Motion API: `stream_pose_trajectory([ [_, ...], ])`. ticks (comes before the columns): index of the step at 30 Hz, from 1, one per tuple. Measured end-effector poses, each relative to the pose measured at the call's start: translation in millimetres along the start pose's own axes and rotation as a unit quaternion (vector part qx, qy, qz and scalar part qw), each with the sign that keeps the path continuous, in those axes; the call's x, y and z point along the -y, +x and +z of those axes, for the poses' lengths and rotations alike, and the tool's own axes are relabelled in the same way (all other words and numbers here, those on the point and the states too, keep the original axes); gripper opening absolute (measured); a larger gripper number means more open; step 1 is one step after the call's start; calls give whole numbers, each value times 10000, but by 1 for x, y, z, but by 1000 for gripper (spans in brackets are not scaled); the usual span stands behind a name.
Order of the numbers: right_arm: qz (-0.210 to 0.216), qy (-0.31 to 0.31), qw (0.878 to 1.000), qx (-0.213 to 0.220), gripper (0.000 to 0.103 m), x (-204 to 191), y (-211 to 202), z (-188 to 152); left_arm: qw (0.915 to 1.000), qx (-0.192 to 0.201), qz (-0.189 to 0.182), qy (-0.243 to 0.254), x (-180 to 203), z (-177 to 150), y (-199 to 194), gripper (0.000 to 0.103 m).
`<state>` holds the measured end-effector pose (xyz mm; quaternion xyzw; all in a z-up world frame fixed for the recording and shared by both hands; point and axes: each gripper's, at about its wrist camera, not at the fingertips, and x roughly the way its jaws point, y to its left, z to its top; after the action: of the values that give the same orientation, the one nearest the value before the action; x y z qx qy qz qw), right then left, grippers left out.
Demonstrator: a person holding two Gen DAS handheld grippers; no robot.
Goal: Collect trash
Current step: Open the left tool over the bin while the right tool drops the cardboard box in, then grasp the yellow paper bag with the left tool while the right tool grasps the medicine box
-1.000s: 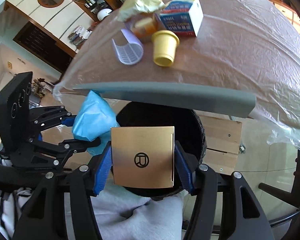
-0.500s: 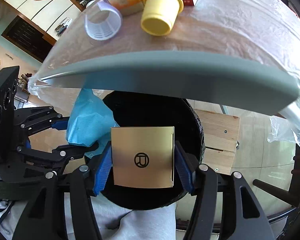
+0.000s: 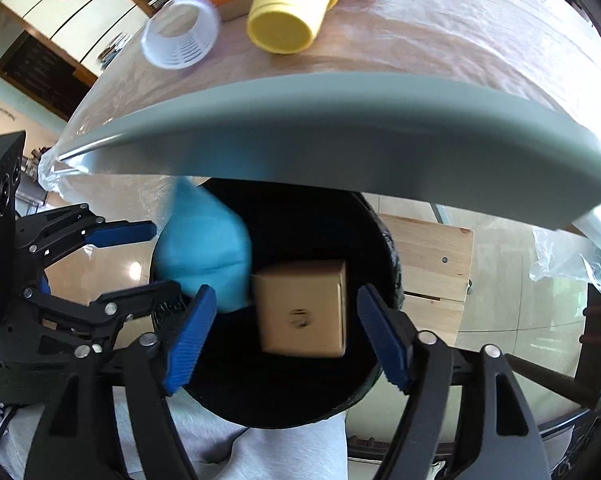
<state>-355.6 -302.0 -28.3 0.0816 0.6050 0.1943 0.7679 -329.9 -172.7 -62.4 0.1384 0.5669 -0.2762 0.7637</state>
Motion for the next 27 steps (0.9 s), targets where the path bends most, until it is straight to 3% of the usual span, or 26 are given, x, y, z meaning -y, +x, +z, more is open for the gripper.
stream_pose_trajectory([
  [8, -28, -59, 9998, 205, 74, 4, -35, -8, 9998, 169, -103, -69, -5, -4, -19, 67],
  [11, -88, -281, 9980, 551, 77, -1, -69, -11, 9984, 453, -293, -141, -9, -5, -45, 67],
  [12, -194, -401, 9959, 781, 81, -5, -86, -9, 9972, 638, -362, -172, -11, -2, -59, 68],
  [14, -392, -556, 9903, 1215, 89, -10, -112, -3, 9929, 1111, -353, -255, -18, 7, -89, 82],
  [16, -737, -715, 9771, 1864, 99, -18, -141, 8, 9846, 1690, -160, -421, -28, 19, -116, 98],
  [17, -910, -733, 9663, 2294, 99, -21, -154, 16, 9800, 1921, -49, -515, -34, 26, -125, 100],
  [19, -968, -602, 9590, 2596, 99, -21, -163, 33, 9685, 2362, 185, -760, -49, 48, -143, 101],
  [23, -746, -161, 9626, 2598, 99, -12, -152, 77, 9623, 2501, 256, -1037, -72, 97, -148, 101],
  [27, -769, 48, 9687, 2360, 99, -7, -125, 116, 9683, 2233, 451, -1027, -85, 146, -133, 101],
])
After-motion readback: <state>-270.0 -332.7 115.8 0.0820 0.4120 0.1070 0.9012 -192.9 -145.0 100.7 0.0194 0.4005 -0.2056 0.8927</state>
